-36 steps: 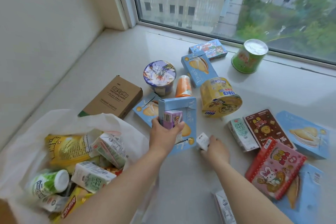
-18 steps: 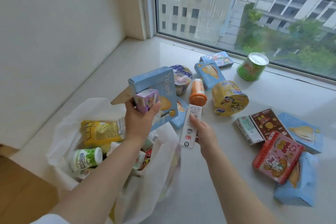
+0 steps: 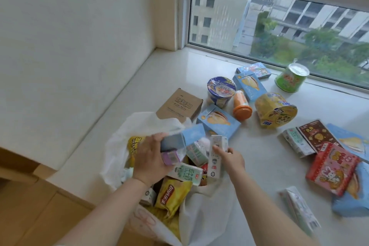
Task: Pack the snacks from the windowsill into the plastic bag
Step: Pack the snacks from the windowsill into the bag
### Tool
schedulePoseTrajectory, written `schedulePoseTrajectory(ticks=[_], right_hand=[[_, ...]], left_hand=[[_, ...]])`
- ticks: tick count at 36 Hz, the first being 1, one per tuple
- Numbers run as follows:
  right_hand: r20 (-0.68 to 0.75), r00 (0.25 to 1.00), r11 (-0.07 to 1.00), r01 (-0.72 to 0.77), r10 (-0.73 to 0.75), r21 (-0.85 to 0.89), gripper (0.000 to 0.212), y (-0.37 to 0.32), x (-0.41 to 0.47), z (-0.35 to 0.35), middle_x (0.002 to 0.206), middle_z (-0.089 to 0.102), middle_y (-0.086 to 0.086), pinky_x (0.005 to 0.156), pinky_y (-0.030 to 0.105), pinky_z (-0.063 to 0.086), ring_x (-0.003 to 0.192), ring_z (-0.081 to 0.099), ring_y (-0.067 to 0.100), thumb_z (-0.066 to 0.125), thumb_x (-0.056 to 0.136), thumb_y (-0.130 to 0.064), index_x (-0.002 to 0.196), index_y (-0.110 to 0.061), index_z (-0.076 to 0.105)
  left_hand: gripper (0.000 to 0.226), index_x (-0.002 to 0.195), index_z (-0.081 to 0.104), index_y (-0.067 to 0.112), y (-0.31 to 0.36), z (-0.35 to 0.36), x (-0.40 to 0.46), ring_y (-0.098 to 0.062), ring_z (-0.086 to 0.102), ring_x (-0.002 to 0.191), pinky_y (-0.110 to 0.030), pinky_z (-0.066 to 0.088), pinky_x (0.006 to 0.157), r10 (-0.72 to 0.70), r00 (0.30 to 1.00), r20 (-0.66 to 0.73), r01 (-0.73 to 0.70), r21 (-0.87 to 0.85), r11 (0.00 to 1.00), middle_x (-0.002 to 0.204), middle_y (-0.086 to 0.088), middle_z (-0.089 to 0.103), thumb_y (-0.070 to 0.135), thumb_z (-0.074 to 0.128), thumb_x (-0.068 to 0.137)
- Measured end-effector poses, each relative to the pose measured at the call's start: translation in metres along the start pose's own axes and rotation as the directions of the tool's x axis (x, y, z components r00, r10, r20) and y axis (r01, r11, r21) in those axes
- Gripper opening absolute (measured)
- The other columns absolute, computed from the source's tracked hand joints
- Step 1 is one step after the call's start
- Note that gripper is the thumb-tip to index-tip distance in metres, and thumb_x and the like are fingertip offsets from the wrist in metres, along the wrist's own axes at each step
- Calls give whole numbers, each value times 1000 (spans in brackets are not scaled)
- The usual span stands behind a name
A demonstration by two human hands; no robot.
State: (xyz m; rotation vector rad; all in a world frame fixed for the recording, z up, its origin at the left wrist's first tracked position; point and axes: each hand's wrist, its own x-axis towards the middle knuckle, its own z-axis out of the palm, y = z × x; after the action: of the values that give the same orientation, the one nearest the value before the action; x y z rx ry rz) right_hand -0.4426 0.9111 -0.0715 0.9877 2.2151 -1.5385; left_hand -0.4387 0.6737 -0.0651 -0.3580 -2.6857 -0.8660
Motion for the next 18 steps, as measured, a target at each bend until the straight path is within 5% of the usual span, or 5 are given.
schedulePoseTrajectory(ticks=[3, 7, 13, 16, 18], right_hand=[[-122, 992, 992, -15, 30, 121, 31, -1, -1, -13, 88, 68, 12, 64, 31, 45, 75, 62, 24, 67, 82, -42, 73, -13, 58], [-209, 977, 961, 18, 42, 276, 29, -17, 1, -34, 85, 69, 11, 78, 38, 53, 83, 66, 27, 69, 81, -41, 77, -13, 62], [-143, 986, 931, -32, 90, 362, 27, -17, -12, -36, 85, 70, 13, 73, 36, 52, 76, 67, 28, 70, 82, -34, 86, -8, 64], [-93, 991, 914, -54, 100, 402, 23, -12, -18, -36, 84, 70, 15, 79, 41, 53, 75, 67, 29, 70, 83, -29, 86, -8, 63], [-62, 995, 911, -50, 83, 410, 23, -12, -20, -37, 88, 71, 17, 84, 45, 53, 79, 67, 32, 69, 84, -29, 89, -8, 63]], left_hand=[[74, 115, 44, 17, -7, 12, -10, -21, 49, 97, -34, 35, 85, 233, 972, 18, -233, 97, 968, 111, 0, 50, 40, 77, 53], [75, 110, 47, 27, 2, 29, -21, -18, 52, 98, -34, 38, 77, 371, 875, 310, -433, 162, 886, 110, 6, 57, 63, 71, 49], [88, 131, 36, 50, -3, 41, -5, -39, 37, 132, -72, 34, 91, 167, 770, 615, -396, 256, 882, 143, 6, 37, 86, 43, 51], [109, 139, 14, 58, -2, 42, 22, -35, -6, 145, -71, 12, 106, -68, 706, 705, -211, 302, 930, 158, 9, 4, 100, 31, 41], [105, 138, 16, 60, 0, 43, 37, -31, -15, 144, -65, 17, 110, -160, 716, 680, -76, 303, 950, 157, 7, 4, 99, 36, 43]])
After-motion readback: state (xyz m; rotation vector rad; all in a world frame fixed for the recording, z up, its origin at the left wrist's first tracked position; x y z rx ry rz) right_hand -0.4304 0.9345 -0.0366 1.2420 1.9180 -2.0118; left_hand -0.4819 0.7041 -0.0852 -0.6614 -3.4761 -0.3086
